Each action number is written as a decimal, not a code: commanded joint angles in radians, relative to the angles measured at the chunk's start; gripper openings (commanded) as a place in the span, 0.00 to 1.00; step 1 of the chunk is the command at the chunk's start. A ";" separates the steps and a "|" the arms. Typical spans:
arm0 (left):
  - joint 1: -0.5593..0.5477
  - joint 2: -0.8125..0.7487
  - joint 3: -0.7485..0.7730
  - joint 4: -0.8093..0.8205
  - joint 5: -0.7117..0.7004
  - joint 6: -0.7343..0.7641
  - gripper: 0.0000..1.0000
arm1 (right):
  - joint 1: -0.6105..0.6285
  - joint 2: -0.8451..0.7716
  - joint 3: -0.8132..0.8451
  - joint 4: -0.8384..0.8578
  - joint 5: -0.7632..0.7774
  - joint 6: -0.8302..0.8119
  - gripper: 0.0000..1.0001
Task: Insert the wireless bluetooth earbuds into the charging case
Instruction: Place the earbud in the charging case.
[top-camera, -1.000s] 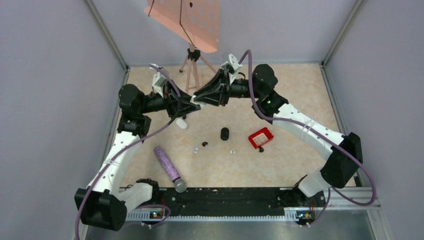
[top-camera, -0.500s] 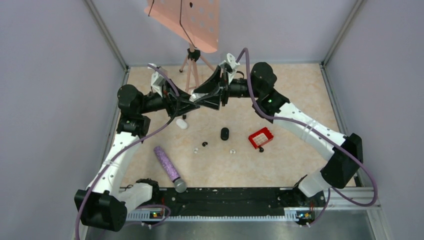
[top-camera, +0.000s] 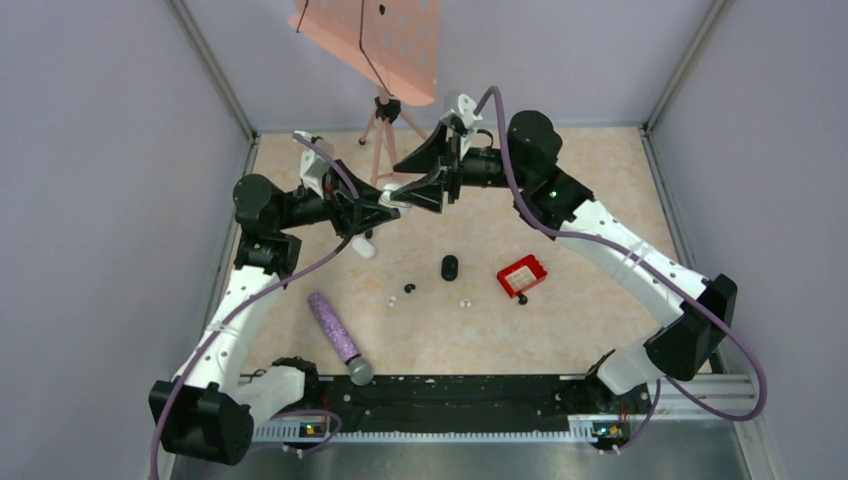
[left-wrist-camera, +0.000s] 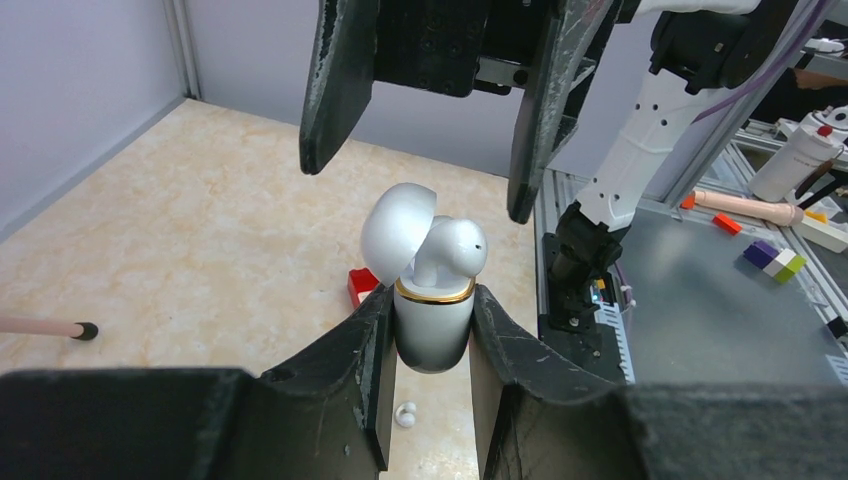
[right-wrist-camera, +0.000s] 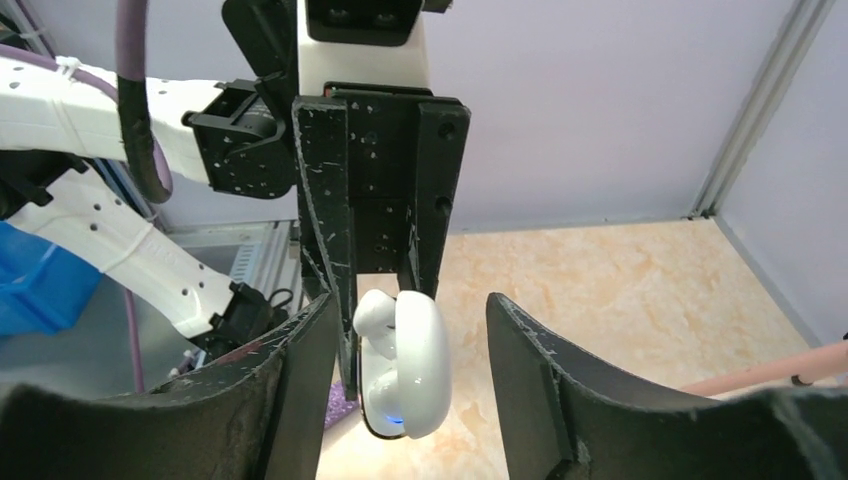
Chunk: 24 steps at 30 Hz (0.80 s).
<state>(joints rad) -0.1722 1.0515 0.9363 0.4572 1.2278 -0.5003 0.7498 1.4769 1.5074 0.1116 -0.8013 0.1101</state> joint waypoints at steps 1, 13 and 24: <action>-0.004 -0.023 -0.007 0.072 0.018 -0.011 0.00 | 0.005 -0.028 0.053 -0.066 0.038 -0.052 0.59; -0.004 -0.039 -0.014 0.046 0.022 0.005 0.00 | 0.026 -0.001 0.071 -0.068 0.076 -0.006 0.68; -0.004 -0.042 -0.005 0.031 0.027 0.015 0.00 | 0.033 0.011 0.066 -0.108 0.159 -0.006 0.69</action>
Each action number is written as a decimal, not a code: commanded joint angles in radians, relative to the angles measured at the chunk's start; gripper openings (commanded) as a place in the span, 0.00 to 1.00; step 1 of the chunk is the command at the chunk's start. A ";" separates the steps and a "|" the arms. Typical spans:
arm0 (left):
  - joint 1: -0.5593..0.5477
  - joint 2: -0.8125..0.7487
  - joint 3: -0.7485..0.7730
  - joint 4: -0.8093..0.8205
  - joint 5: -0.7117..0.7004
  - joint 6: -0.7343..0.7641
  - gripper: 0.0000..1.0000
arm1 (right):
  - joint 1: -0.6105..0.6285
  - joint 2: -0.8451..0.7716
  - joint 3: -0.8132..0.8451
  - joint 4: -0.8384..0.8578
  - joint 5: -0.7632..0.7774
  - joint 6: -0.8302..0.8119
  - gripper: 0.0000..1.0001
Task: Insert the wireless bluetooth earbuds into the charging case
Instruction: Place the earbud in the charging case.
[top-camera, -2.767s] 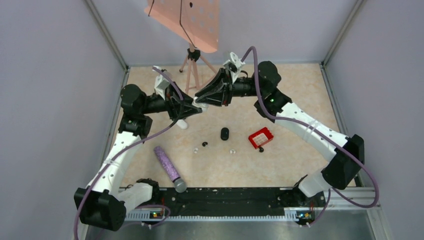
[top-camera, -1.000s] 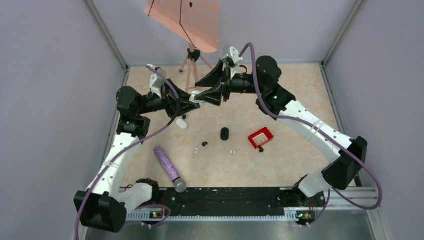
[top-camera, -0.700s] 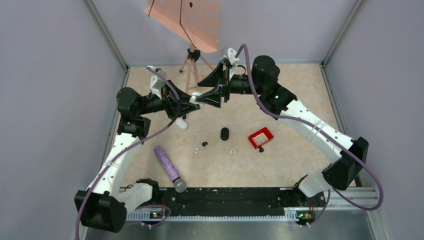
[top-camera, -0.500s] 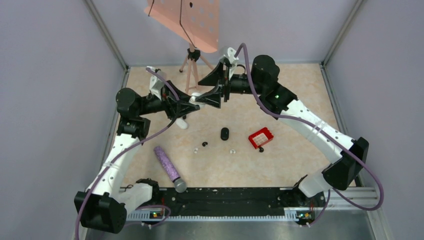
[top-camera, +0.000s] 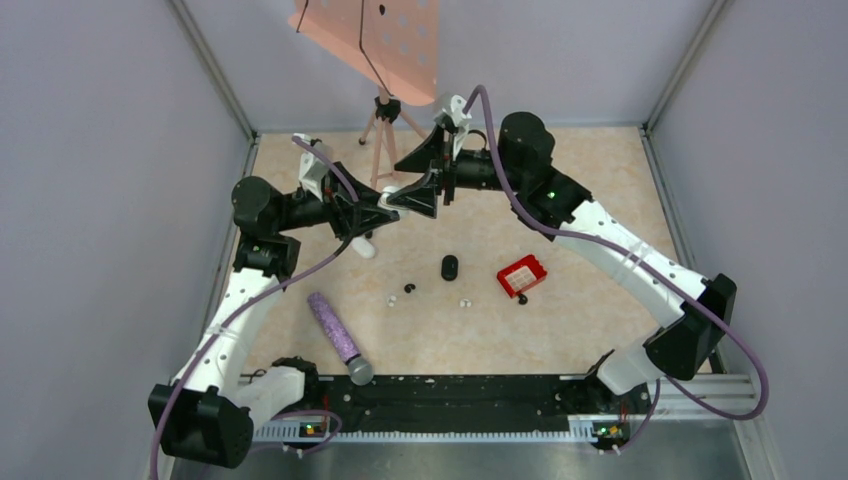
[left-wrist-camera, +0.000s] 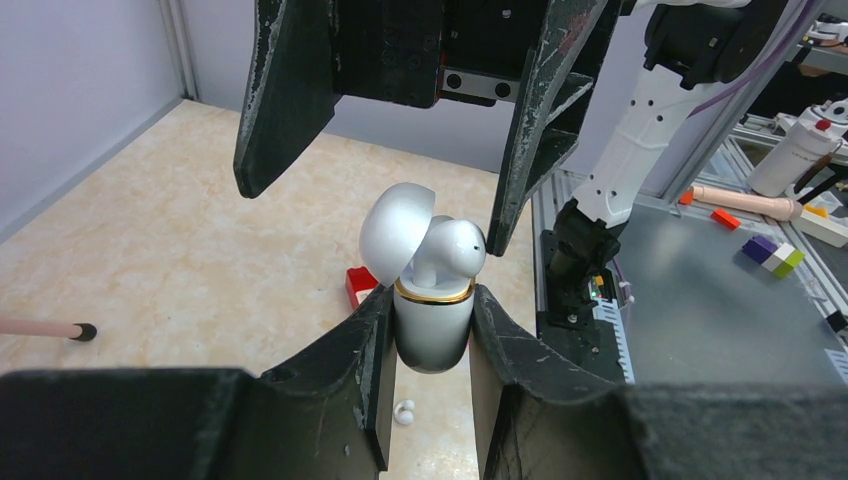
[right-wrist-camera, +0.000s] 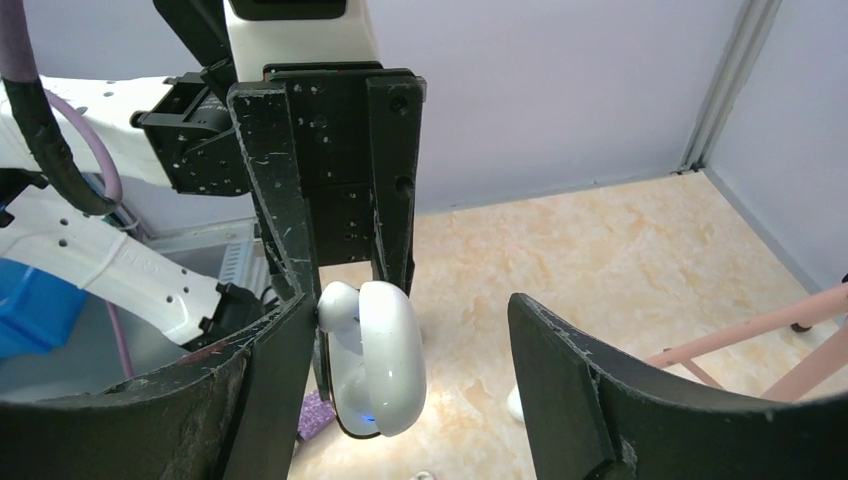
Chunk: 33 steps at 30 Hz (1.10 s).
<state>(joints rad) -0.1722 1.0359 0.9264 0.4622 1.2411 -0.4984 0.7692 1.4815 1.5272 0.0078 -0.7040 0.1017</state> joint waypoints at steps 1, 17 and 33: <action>-0.004 -0.029 0.005 0.024 0.016 0.015 0.00 | 0.013 0.008 0.046 -0.005 0.072 0.001 0.70; -0.004 -0.042 -0.010 0.020 0.015 0.021 0.00 | 0.013 -0.019 0.024 -0.094 0.110 -0.059 0.70; -0.004 -0.051 -0.016 0.009 0.026 0.042 0.00 | 0.010 -0.036 0.011 -0.159 0.104 -0.091 0.72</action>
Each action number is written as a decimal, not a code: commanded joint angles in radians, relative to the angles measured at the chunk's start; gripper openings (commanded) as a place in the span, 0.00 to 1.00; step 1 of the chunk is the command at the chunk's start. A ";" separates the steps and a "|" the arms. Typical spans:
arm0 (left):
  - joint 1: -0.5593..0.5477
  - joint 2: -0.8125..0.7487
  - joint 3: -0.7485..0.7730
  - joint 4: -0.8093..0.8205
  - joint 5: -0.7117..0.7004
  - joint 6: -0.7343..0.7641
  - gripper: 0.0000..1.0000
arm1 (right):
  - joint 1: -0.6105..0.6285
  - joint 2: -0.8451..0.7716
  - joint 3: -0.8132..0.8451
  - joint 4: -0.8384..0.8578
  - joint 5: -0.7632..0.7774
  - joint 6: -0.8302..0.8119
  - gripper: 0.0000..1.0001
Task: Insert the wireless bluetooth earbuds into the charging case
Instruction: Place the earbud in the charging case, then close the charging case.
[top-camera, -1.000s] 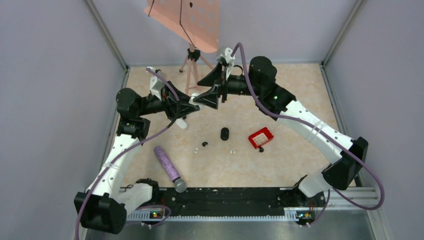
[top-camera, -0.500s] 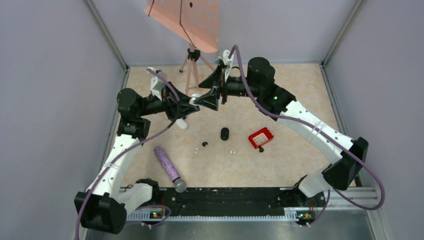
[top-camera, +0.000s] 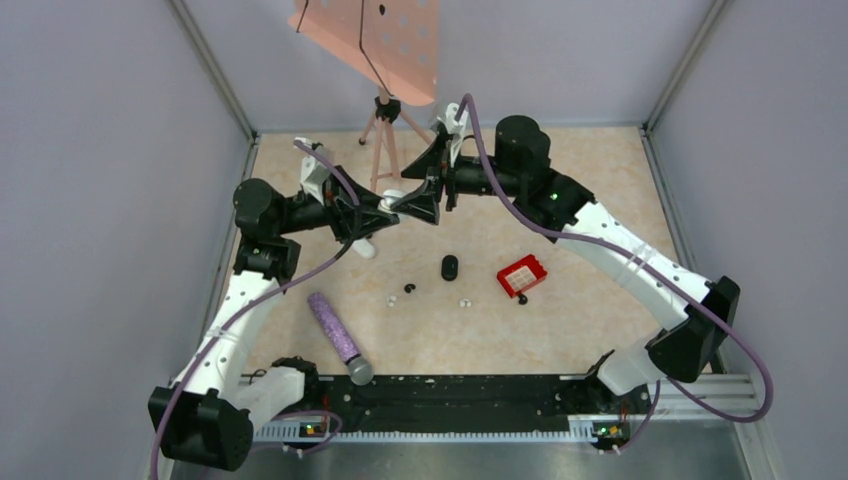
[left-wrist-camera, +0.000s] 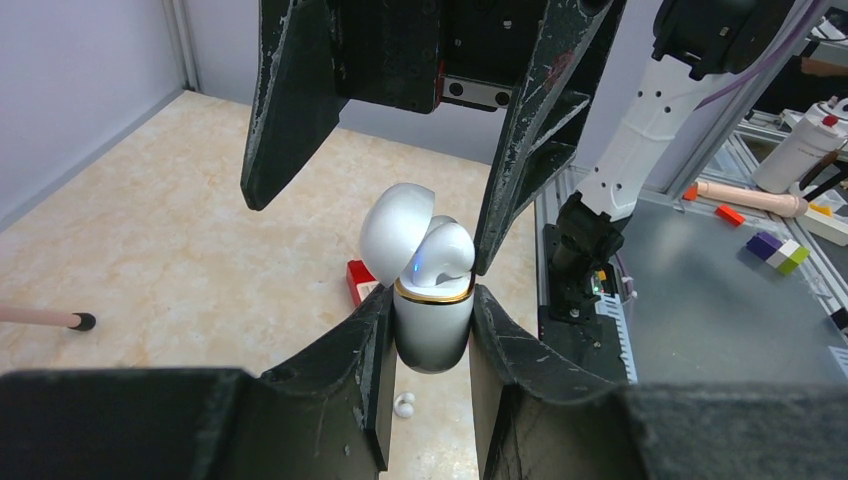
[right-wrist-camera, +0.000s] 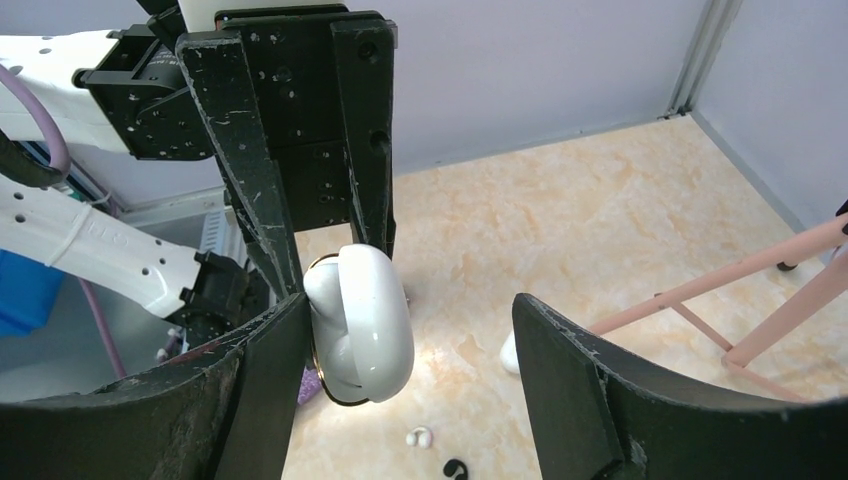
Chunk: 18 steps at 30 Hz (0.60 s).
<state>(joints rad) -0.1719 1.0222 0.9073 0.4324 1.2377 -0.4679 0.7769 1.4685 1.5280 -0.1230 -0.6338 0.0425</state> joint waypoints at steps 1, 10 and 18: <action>-0.005 -0.038 0.001 0.038 0.031 0.013 0.00 | 0.002 -0.023 0.011 -0.028 0.032 -0.031 0.73; -0.004 -0.049 -0.015 -0.014 0.033 0.067 0.00 | -0.010 -0.048 0.039 -0.089 -0.214 -0.094 0.81; -0.005 -0.040 -0.018 -0.087 -0.054 0.082 0.00 | -0.010 -0.041 0.012 -0.049 -0.260 -0.084 0.84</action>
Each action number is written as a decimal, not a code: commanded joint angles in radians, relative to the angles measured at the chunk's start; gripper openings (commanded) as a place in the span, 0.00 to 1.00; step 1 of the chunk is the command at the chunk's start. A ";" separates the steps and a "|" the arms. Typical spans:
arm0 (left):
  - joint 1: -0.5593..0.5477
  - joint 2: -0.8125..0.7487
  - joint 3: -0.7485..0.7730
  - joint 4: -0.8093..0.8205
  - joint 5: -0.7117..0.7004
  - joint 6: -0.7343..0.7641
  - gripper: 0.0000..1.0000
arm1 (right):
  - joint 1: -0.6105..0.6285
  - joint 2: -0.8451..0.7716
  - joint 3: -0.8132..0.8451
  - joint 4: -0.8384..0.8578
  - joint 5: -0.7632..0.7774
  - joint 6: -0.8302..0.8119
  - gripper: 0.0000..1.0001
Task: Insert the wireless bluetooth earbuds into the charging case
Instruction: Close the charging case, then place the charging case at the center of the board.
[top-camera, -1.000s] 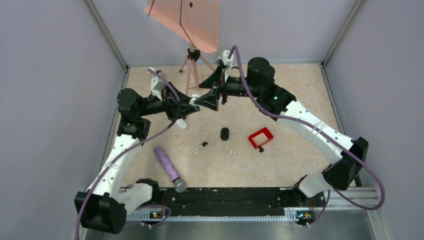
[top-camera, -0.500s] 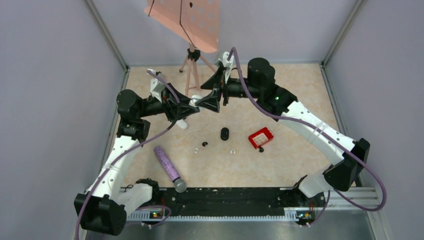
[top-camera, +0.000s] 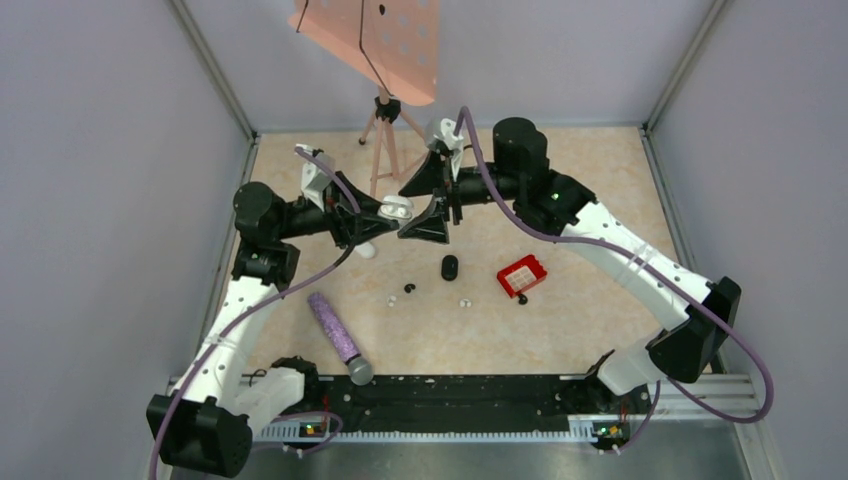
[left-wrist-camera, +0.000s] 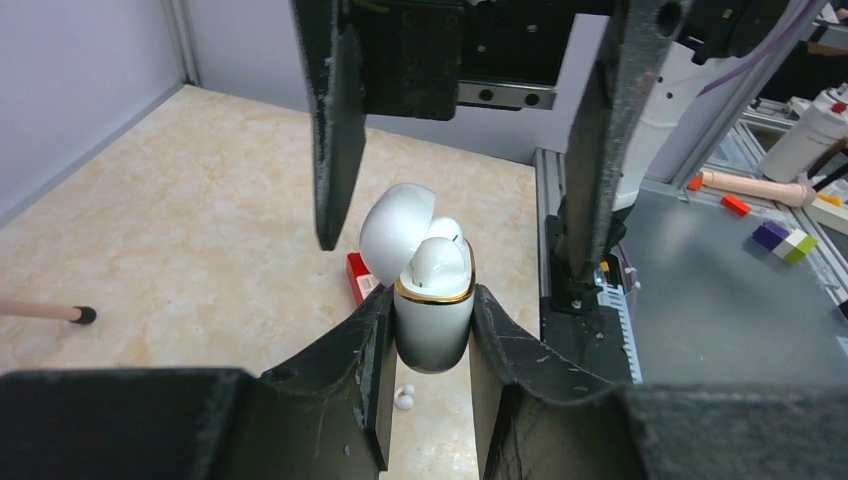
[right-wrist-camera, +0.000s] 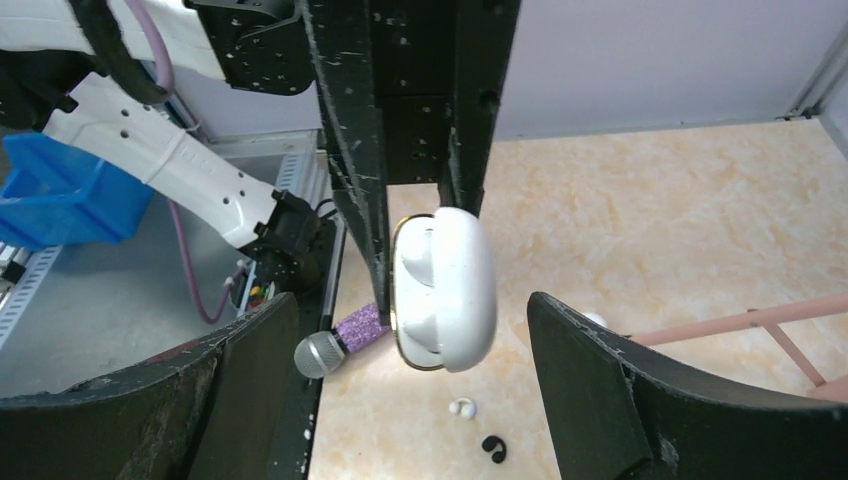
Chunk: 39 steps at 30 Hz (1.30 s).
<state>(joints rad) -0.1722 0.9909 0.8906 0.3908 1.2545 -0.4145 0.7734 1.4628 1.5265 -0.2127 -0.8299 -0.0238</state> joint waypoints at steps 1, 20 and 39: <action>-0.003 -0.004 0.004 -0.083 -0.110 0.031 0.00 | -0.005 -0.038 0.019 0.042 -0.068 -0.031 0.84; -0.112 0.192 -0.305 -0.051 -0.467 0.017 0.00 | -0.376 -0.570 -0.575 -0.245 0.479 -0.110 0.87; -0.403 1.021 0.379 -0.303 -1.004 -0.436 0.07 | -0.411 -0.600 -0.582 -0.400 0.708 -0.161 0.90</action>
<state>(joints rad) -0.5522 1.9610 1.1896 0.1905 0.4191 -0.7635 0.3767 0.8635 0.9291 -0.5995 -0.1532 -0.1822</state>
